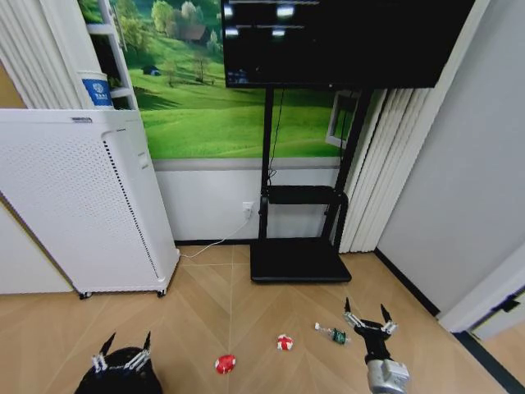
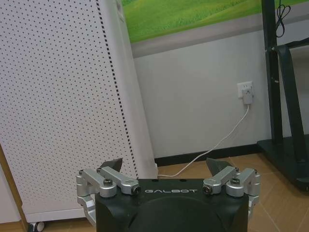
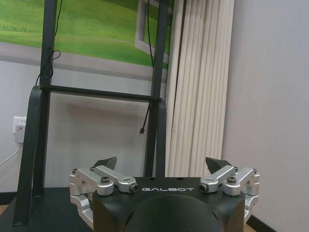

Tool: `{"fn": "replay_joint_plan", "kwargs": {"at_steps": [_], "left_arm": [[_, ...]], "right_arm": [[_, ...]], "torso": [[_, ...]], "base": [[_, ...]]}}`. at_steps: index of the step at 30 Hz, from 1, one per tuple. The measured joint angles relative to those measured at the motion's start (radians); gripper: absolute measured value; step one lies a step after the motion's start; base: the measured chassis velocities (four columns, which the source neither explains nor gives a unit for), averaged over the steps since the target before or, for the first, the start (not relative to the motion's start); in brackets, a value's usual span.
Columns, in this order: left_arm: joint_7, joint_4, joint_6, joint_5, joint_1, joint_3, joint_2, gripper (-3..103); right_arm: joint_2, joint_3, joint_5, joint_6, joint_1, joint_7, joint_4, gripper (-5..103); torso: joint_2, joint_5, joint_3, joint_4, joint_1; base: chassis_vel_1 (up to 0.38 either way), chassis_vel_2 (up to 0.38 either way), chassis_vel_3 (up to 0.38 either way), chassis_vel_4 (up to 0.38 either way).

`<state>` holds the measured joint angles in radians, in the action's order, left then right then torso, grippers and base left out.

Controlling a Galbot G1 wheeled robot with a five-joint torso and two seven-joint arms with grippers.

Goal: Pick up the trash bin and place the garbage on the floor into it.

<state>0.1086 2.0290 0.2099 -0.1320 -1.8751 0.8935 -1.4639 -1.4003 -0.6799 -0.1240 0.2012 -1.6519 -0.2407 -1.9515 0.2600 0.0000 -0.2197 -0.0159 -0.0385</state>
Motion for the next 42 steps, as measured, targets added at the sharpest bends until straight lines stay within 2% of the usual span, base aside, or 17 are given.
{"fn": "replay_joint_plan", "kwargs": {"at_steps": [6,7,8,9,10,11,13,14,16,18,21,22,24,25,26,30,42], "left_arm": [[-0.041,0.006,0.009,0.031,0.005,0.002,0.004,97],[-0.075,0.017,-0.019,0.041,-0.009,0.006,0.004,97],[-0.075,0.017,-0.019,0.041,-0.009,0.006,0.004,97],[-0.105,0.030,-0.054,0.035,-0.024,0.009,0.004,97],[-0.157,0.061,-0.147,-0.018,-0.061,0.017,0.003,97],[-0.157,0.061,-0.147,-0.018,-0.061,0.017,0.003,97],[-0.223,0.119,-0.293,-0.171,-0.128,0.045,0.002,93],[-0.223,0.119,-0.293,-0.171,-0.128,0.045,0.002,93],[-0.276,0.175,-0.398,-0.388,-0.198,0.100,-0.004,93],[-0.276,0.175,-0.398,-0.388,-0.198,0.100,-0.004,93],[-0.317,0.191,-0.446,-0.550,-0.233,0.129,-0.007,93],[-0.317,0.191,-0.446,-0.550,-0.233,0.129,-0.007,93],[-0.411,0.186,-0.502,-0.768,-0.264,0.154,-0.017,93],[-0.411,0.186,-0.502,-0.768,-0.264,0.154,-0.017,93],[-0.463,0.177,-0.525,-0.871,-0.272,0.176,-0.027,93],[-0.498,0.157,-0.544,-0.951,-0.265,0.219,-0.031,93],[-0.524,0.062,-0.588,-0.990,-0.164,0.248,-0.013,92]], "right_arm": [[0.002,0.000,-0.001,0.000,0.000,0.000,-0.002,100],[0.003,-0.001,-0.001,0.000,0.000,0.000,-0.002,100],[0.003,-0.001,-0.001,0.000,0.000,0.000,-0.002,100],[0.004,-0.001,-0.002,0.000,0.000,0.000,-0.002,100],[0.006,-0.004,-0.003,0.001,0.002,-0.001,0.000,100],[0.006,-0.004,-0.003,0.001,0.002,-0.001,0.000,100],[0.009,-0.007,-0.006,0.005,0.008,-0.001,0.011,100],[0.009,-0.007,-0.006,0.005,0.008,-0.001,0.011,100],[0.011,-0.009,-0.012,0.007,0.022,-0.002,0.023,100],[0.011,-0.009,-0.012,0.007,0.022,-0.002,0.023,100],[0.014,-0.008,-0.016,0.007,0.033,-0.003,0.031,100],[0.014,-0.008,-0.016,0.007,0.033,-0.003,0.031,100],[0.019,-0.005,-0.022,0.006,0.048,-0.003,0.038,100],[0.019,-0.005,-0.022,0.006,0.048,-0.003,0.038,100],[0.023,-0.005,-0.027,0.006,0.057,-0.003,0.046,100],[0.029,-0.005,-0.035,0.007,0.067,-0.003,0.060,100],[0.024,-0.010,-0.039,0.015,0.067,0.000,0.069,100]], "torso": [[-0.014,-0.0001,0.011,-0.0002,0.003],[-0.014,0.0000,0.011,-0.0002,0.003],[-0.014,0.0000,0.011,-0.0002,0.003],[-0.014,-0.0001,0.012,-0.0002,0.003],[-0.014,-0.0002,0.012,-0.0001,0.003],[-0.014,-0.0002,0.012,-0.0001,0.003],[-0.013,0.0000,0.011,0.0000,0.002],[-0.013,0.0000,0.011,0.0000,0.002],[-0.011,0.0002,0.010,0.0001,0.002],[-0.011,0.0002,0.010,0.0001,0.002],[-0.010,0.0001,0.010,-0.0001,0.001],[-0.010,0.0001,0.010,-0.0001,0.001],[-0.009,0.0001,0.009,0.0001,0.001],[-0.009,0.0001,0.009,0.0001,0.001],[-0.008,-0.0003,0.008,0.0000,0.000],[-0.007,0.0001,0.007,0.0000,0.000],[-0.005,-0.0004,0.006,-0.0001,-0.001]], "base": [[0.000,0.000,0.000,0.000],[0.000,0.000,0.000,0.000],[0.000,0.000,0.000,0.000],[0.000,0.000,0.000,0.000],[0.000,0.000,0.000,0.000],[0.000,0.000,0.000,0.000],[0.000,0.000,0.000,0.000],[0.000,0.000,0.000,0.000],[0.000,0.000,0.000,0.000],[0.000,0.000,0.000,0.000],[0.000,0.000,0.000,0.000],[0.000,0.000,0.000,0.000],[0.000,0.000,0.000,0.000],[0.000,0.000,0.000,0.000],[0.000,0.000,0.000,0.000],[0.000,0.000,0.000,0.000],[0.000,0.000,0.000,0.000]]}}
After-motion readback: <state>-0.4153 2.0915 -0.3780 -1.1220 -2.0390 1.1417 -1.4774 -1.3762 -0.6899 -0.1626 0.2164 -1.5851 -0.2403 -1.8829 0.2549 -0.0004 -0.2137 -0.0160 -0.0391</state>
